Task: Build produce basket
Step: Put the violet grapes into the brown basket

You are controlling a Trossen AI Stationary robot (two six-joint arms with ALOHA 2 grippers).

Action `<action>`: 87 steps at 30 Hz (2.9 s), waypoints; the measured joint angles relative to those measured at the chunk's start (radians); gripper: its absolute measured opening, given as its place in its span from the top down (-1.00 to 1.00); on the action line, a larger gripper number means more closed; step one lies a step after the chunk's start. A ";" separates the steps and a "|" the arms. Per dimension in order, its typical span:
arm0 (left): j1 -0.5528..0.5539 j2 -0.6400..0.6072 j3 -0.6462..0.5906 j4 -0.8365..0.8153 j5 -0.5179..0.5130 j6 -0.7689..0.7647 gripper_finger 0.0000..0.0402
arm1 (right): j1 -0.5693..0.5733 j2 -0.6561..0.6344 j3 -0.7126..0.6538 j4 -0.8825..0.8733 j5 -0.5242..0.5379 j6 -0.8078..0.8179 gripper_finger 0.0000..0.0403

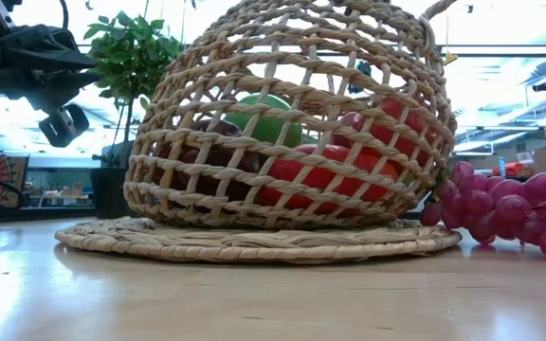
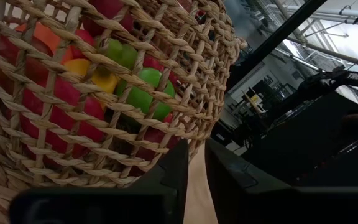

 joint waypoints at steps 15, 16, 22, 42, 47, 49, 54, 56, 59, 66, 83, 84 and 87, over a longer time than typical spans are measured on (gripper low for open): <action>0.000 0.000 0.000 0.000 0.000 0.000 0.70 | 0.166 -0.042 0.142 -0.303 0.069 0.229 -0.90; 0.000 0.000 0.000 0.000 0.000 0.001 0.69 | 0.186 -0.045 0.142 -0.302 0.085 0.243 -0.89; 0.000 0.000 0.000 0.000 0.000 0.000 0.70 | 0.315 -0.086 0.142 -0.302 0.198 0.306 -0.86; 0.000 0.000 0.000 0.000 0.000 0.000 0.72 | 0.660 -0.172 -0.140 -0.294 0.384 0.734 -0.72; 0.000 0.000 0.000 0.000 0.000 0.000 0.71 | 0.763 -0.277 -0.334 -0.238 0.398 0.925 -0.72; 0.000 0.000 0.000 0.000 0.000 0.001 0.70 | 0.807 -0.310 -0.419 -0.224 0.393 0.986 -0.72; 0.000 0.000 0.000 0.000 0.000 0.000 0.71 | 0.890 -0.344 -0.644 -0.006 0.401 1.016 -0.73; 0.000 0.000 0.000 0.000 0.000 0.000 0.72 | 0.906 -0.334 -0.736 0.133 0.384 0.997 -0.73; 0.000 0.000 0.000 0.000 0.000 0.000 0.72 | 0.913 -0.303 -0.847 0.326 0.312 0.973 -0.73; 0.000 0.000 0.000 0.000 0.000 0.000 0.69 | 0.939 -0.222 -0.985 0.588 0.451 1.103 -0.73; 0.000 0.000 0.000 0.000 0.000 0.000 0.69 | 0.875 -0.049 -1.029 0.676 0.608 1.094 -0.74; 0.000 0.000 0.000 0.000 0.000 0.000 0.69 | 0.874 -0.051 -1.029 0.677 0.622 1.091 -0.75; 0.000 0.000 0.000 0.000 0.000 0.000 0.71 | 0.860 -0.051 -1.028 0.676 0.624 1.088 -0.79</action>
